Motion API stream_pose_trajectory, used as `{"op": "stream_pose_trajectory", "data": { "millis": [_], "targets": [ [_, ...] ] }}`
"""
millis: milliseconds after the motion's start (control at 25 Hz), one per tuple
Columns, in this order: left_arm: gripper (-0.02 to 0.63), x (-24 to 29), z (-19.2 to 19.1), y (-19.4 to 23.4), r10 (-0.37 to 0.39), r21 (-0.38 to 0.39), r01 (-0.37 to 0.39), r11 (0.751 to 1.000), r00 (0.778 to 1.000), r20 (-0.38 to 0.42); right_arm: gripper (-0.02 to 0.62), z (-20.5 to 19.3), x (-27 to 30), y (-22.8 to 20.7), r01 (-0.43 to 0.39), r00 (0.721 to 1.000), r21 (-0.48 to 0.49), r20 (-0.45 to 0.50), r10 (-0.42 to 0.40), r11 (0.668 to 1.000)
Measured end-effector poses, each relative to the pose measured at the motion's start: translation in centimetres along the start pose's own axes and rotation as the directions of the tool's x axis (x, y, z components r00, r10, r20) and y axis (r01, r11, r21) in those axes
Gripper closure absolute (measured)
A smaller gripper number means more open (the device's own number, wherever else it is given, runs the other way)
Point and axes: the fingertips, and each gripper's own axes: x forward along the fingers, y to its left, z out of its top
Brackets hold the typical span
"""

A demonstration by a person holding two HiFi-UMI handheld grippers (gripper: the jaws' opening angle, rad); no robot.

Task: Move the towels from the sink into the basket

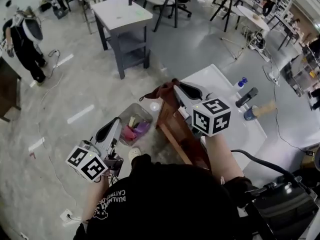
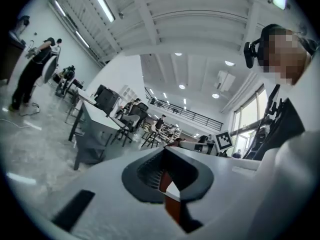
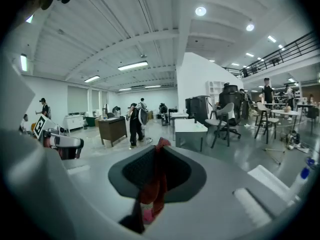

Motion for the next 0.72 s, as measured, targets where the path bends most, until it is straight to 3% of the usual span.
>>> {"op": "stream_pose_trajectory", "data": {
  "millis": [160,320,720],
  "targets": [
    [0.603,-4.8,0.7,3.4,0.128,-0.023,-0.127,0.992,0.991,0.042,0.541,-0.4,4.6,4.1,-0.102,0.995,-0.003,-0.020,0.102,0.995],
    [0.603,-8.5,1.1,5.9,0.209,-0.055,-0.205,0.977,0.975,0.071,0.541,-1.2,8.7,8.0,-0.178,0.981,-0.012,-0.079,0.176,0.984],
    [0.603,-14.7,5.4,12.2,0.272,-0.066,-0.266,0.962,0.958,0.090,0.541,0.7,16.0,15.0,-0.239,0.967,-0.017,-0.092,0.236,0.971]
  ]
}}
